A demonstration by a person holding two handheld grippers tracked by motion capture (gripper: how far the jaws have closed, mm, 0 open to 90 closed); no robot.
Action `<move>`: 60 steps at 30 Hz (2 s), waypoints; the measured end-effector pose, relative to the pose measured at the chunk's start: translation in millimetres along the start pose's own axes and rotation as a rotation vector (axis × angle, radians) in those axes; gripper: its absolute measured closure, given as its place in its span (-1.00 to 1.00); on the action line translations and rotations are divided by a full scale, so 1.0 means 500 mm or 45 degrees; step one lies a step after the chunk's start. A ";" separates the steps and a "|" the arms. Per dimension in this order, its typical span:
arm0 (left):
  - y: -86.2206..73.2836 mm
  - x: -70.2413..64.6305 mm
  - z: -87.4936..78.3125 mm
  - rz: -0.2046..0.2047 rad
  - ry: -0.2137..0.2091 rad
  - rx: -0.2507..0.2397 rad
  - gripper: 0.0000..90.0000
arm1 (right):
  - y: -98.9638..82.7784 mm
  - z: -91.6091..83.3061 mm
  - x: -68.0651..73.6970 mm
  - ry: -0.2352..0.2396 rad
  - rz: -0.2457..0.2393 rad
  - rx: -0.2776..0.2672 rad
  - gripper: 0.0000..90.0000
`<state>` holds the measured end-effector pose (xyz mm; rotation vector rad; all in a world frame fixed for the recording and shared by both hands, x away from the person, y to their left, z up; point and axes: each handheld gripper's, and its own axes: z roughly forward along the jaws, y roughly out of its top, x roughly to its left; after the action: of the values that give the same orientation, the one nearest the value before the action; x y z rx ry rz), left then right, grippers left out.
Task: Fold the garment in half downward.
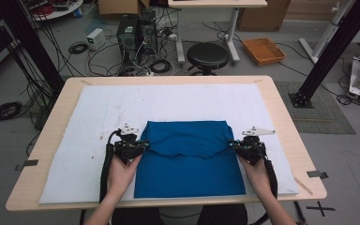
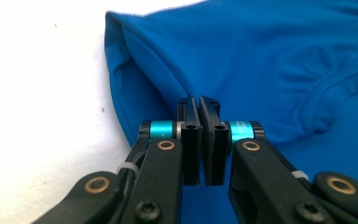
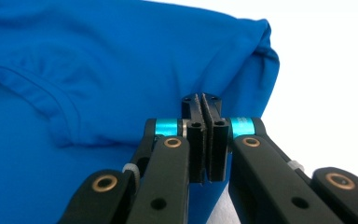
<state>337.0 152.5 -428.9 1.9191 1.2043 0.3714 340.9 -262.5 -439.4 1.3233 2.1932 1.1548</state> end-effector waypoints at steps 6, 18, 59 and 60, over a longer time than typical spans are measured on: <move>0.006 -0.006 -0.032 0.005 -0.049 -0.022 0.93 | 0.006 -0.021 0.003 0.022 -0.013 -0.017 0.99; -0.041 -0.049 -0.111 0.053 -0.167 0.029 0.93 | -0.025 -0.108 0.035 0.123 -0.036 -0.015 0.99; -0.037 0.025 -0.117 0.114 -0.077 -0.261 0.10 | -0.022 -0.113 0.012 -0.041 -0.010 -0.154 0.10; -0.033 0.030 -0.108 0.116 -0.077 -0.269 0.10 | -0.016 -0.105 0.008 -0.051 -0.009 -0.162 0.10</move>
<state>301.2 195.1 -410.5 1.7924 0.9995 0.4665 300.8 -285.9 -412.9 1.2737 2.0587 1.2322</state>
